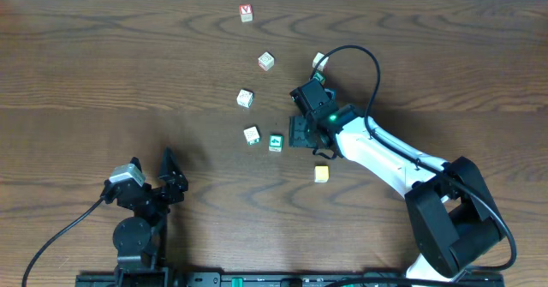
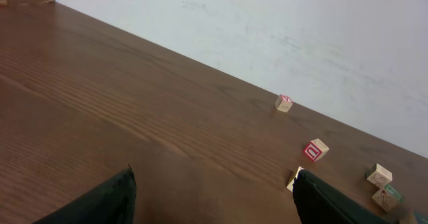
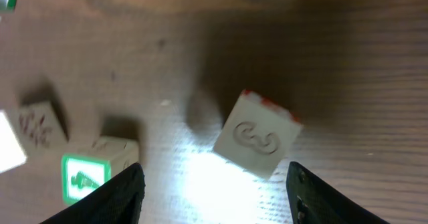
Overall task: Lift 3 blocks
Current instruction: 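Grasp the white block with red 3 using the right gripper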
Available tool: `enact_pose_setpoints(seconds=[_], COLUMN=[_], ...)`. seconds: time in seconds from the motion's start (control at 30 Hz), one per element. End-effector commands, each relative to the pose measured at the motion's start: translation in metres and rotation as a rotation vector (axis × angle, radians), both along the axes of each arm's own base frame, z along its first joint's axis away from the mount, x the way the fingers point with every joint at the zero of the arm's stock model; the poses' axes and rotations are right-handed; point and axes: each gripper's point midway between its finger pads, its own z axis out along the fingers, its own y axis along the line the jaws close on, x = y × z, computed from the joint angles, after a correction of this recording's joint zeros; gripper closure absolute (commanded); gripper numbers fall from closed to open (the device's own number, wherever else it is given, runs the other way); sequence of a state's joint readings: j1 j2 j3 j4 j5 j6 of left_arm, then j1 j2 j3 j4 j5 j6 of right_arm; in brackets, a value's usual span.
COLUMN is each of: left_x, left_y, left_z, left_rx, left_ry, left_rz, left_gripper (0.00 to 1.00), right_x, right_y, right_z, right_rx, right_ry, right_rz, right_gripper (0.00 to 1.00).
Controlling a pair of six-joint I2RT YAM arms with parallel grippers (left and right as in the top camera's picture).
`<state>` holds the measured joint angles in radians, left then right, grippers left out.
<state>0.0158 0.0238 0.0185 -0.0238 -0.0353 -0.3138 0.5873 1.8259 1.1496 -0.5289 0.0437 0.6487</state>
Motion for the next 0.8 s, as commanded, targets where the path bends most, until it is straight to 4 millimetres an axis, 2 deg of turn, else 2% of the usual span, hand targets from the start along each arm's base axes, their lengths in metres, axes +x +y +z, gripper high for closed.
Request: enact_pose_setpoints(seconds=[0.0, 0.13, 0.3, 0.37, 0.5, 0.77], left_x=[-0.002, -0.002, -0.002, -0.002, -0.002, -0.002], left_y=[0.002, 0.002, 0.002, 0.002, 0.002, 0.002], left_z=[-0.018, -0.018, -0.018, -0.018, -0.018, -0.018], left_rx=[0.014, 0.014, 0.014, 0.014, 0.014, 0.014], left_ry=[0.061, 0.061, 0.062, 0.062, 0.061, 0.062], left_rz=[0.011, 0.011, 0.011, 0.011, 0.011, 0.011], left_gripper=[0.24, 0.25, 0.24, 0.24, 0.24, 0.24], right_x=[0.013, 0.015, 0.015, 0.017, 0.023, 0.027], right_y=[-0.01, -0.012, -0.012, -0.012, -0.015, -0.022], right_z=[-0.004, -0.014, -0.043, -0.048, -0.042, -0.034], right_rx=[-0.031, -0.041, -0.054, -0.055, -0.054, -0.065], right_ry=[-0.027, -0.019, 0.016, 0.017, 0.001, 0.025], right_rz=[-0.111, -0.156, -0.186, -0.19, -0.176, -0.157], right_gripper=[0.35, 0.41, 0.48, 0.49, 0.46, 0.44])
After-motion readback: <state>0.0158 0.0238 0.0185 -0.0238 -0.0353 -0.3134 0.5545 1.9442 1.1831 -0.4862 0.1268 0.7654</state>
